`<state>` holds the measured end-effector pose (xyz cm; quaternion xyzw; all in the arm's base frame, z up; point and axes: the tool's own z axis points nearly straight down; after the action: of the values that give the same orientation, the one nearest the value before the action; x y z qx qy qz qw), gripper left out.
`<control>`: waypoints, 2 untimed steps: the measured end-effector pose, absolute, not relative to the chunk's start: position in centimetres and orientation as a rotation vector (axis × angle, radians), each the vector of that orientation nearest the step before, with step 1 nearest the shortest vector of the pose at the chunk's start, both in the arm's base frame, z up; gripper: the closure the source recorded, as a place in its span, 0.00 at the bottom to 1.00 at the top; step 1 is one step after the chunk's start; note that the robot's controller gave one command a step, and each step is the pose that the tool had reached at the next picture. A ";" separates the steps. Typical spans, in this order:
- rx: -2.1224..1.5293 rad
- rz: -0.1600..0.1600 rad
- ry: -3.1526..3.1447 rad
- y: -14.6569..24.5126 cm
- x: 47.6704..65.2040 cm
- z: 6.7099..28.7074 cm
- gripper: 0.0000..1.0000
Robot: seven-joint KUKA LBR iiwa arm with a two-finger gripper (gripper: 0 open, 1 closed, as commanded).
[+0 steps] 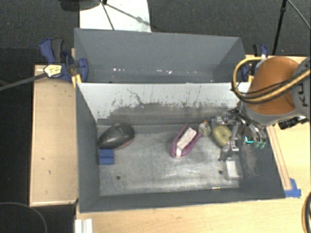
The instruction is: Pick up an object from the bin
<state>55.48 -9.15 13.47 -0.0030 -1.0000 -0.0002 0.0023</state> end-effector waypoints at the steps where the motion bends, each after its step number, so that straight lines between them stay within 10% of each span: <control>1: 0.011 -0.006 -3.147 -3.5 58.6 11.8 0.00; 2: 0.171 0.001 -3.136 1.7 58.7 7.1 0.00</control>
Offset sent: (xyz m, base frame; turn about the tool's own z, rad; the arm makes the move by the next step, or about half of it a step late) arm 0.0296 0.0515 -0.0160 -0.0074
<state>58.72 1.65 7.07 0.0544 -0.9985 0.0004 0.0004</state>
